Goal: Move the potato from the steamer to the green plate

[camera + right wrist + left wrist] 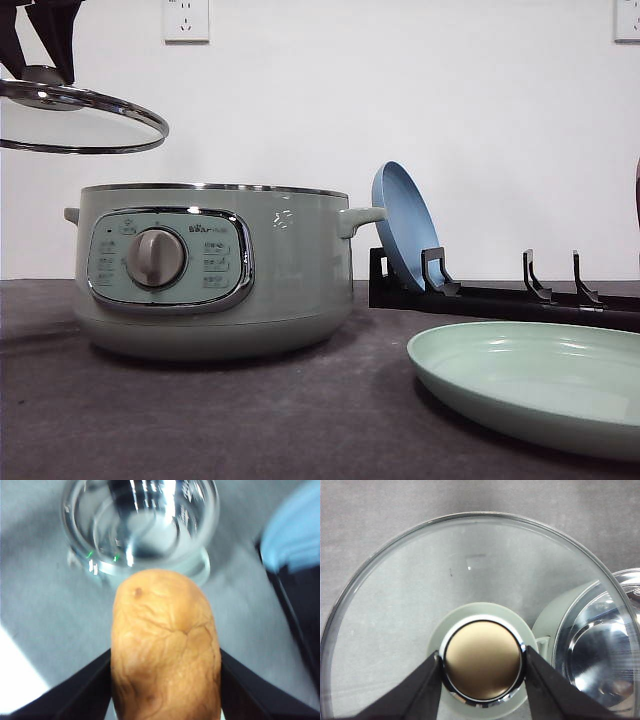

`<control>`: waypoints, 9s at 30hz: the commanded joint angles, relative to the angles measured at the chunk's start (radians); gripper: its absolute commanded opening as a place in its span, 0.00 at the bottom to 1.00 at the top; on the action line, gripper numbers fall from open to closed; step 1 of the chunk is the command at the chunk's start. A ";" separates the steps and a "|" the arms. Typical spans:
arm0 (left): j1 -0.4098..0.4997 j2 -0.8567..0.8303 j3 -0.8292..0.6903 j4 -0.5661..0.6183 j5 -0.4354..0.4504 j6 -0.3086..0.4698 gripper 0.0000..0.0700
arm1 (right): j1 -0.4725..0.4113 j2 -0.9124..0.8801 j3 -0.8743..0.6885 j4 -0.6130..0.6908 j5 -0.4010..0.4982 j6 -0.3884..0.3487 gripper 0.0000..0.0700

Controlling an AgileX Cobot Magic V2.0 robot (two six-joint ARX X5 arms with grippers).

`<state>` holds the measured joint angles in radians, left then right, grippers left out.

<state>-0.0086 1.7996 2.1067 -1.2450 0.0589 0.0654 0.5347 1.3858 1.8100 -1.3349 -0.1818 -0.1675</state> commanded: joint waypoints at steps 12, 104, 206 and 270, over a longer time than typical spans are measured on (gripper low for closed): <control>0.001 0.000 0.045 0.028 0.009 0.000 0.01 | -0.010 -0.358 -0.620 0.221 -0.001 0.211 0.45; -0.333 0.000 0.045 -0.023 0.019 -0.025 0.01 | -0.041 -0.943 -0.615 0.257 0.086 0.429 0.98; -0.472 -0.448 -0.187 -0.016 -0.028 -0.021 0.85 | -0.041 -0.943 -0.615 0.256 0.086 0.424 0.98; -0.472 -1.268 -0.954 0.146 0.072 -0.079 0.00 | -0.041 -0.943 -0.615 0.249 0.078 0.306 0.03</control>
<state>-0.4755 0.5289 1.1446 -1.1077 0.1295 -0.0166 0.4896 0.4408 1.1763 -1.0932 -0.1043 0.1448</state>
